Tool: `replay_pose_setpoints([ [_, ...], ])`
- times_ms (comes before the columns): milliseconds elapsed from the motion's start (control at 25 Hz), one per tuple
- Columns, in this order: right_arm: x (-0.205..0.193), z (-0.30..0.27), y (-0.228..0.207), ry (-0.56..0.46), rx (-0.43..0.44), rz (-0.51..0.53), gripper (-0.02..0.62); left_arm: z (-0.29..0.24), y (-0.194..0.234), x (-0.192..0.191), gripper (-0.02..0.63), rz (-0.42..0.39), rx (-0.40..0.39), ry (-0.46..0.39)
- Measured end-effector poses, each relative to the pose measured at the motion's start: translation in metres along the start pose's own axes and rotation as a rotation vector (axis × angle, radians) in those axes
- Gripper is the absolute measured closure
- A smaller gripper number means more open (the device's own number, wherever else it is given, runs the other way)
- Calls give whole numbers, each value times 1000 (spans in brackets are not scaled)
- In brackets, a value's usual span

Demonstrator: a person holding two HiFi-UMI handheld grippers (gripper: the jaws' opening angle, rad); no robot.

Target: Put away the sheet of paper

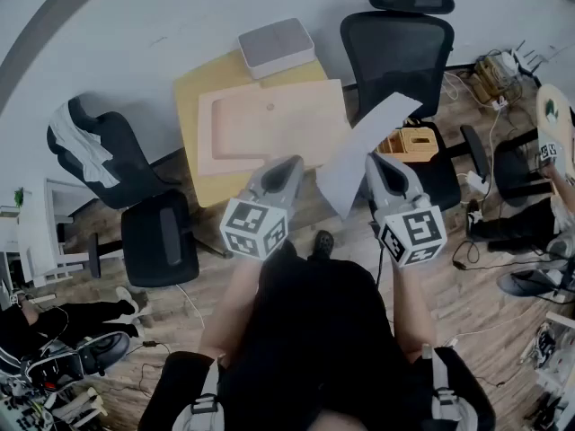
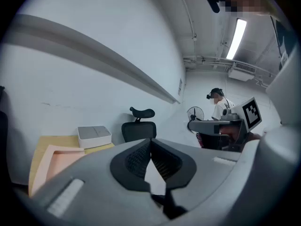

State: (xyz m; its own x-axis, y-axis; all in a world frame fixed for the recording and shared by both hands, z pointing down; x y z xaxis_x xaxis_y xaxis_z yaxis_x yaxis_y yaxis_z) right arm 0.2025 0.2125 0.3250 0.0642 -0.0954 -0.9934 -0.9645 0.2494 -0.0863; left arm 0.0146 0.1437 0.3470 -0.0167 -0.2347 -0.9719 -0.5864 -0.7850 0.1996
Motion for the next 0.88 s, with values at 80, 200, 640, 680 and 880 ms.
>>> replay_pose_setpoints([
  [80,2,1,0,2,5,3,594,0,-2,0,597,3,-1,0],
  [200,3,1,-2,6,11,5,594,-1,-5,1,597,4,-1,3],
  [640,-5,3,-6,26,45,-17,594,3,-11,-8,597,13,35,17],
  [680,-6,4,-6,28,50,-24,594,4,-12,-10,597,16,37,19],
  [880,-12,3,-9,27,64,-81,594,6,-13,-21,597,32,47,36],
])
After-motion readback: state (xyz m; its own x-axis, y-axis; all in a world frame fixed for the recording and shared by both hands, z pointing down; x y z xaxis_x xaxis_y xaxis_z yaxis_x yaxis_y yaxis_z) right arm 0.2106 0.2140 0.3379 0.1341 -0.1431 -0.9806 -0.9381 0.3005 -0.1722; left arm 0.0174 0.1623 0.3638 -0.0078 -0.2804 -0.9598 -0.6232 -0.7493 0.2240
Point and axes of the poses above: the fingertips, and each gripper's own axes: z backward along the fingers, y to its left, x out of its top, the point moved 6 cm from there along z, backward along the fingers, and after that the axes turned 7 degrees about -y, right-handed, at the moved point
